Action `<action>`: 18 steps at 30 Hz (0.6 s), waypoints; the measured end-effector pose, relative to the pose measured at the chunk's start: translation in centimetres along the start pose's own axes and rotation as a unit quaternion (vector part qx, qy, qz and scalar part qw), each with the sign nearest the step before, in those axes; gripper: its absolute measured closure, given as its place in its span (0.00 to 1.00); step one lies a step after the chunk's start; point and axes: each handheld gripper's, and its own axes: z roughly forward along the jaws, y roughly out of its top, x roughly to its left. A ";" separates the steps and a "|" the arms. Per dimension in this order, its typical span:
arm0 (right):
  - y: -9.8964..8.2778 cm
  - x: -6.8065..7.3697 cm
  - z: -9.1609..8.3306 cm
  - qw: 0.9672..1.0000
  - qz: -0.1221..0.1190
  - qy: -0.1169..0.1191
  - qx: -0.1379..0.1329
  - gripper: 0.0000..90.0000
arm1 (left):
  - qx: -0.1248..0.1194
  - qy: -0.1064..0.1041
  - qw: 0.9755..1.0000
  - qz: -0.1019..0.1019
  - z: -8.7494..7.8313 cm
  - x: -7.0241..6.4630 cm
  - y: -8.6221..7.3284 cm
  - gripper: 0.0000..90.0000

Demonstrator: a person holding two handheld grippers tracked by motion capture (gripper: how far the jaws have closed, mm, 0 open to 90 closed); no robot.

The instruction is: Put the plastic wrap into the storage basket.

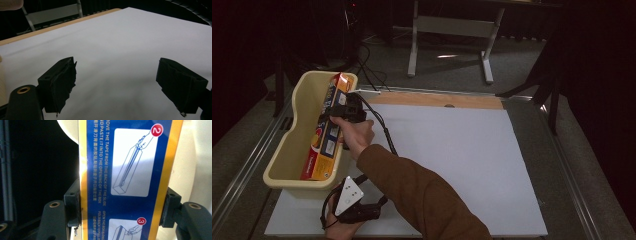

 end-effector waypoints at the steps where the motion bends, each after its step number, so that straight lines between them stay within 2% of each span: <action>1: -0.1 0.3 0.0 1.000 -0.008 -0.013 -0.002 0.38 | -0.001 0.000 1.000 -0.001 0.0 0.0 0.0 0.18; 2: -0.1 0.3 0.0 1.000 -0.008 -0.013 -0.002 0.38 | -0.001 0.000 1.000 -0.001 0.0 0.0 0.0 0.18; 3: -0.1 0.4 -0.1 0.999 -0.015 -0.029 -0.001 0.36 | -0.001 0.000 1.000 -0.001 0.0 0.0 0.0 0.18; 5: 0.0 0.5 -0.2 0.999 -0.021 -0.034 0.003 0.36 | 0.000 0.000 1.000 -0.001 0.0 0.0 0.0 0.18; 10: 0.1 0.7 -0.8 0.999 -0.022 -0.036 -0.002 0.36 | 0.001 0.001 1.000 0.000 0.1 0.0 0.0 0.18; 12: 0.2 0.9 -1.2 0.999 -0.024 -0.024 -0.002 0.36 | 0.001 0.001 1.000 0.001 0.1 0.0 0.0 0.18; 14: 0.2 1.1 -1.6 0.999 -0.032 -0.022 -0.006 0.37 | 0.001 0.002 1.000 0.001 0.1 0.0 0.0 0.18; 15: 0.1 1.3 -2.0 0.999 -0.047 -0.026 -0.003 0.38 | 0.002 0.003 1.000 0.001 0.1 0.0 0.0 0.18; 18: 0.1 1.4 -2.4 0.998 -0.060 -0.029 -0.003 0.38 | 0.001 0.001 1.000 -0.001 0.2 0.0 0.0 0.18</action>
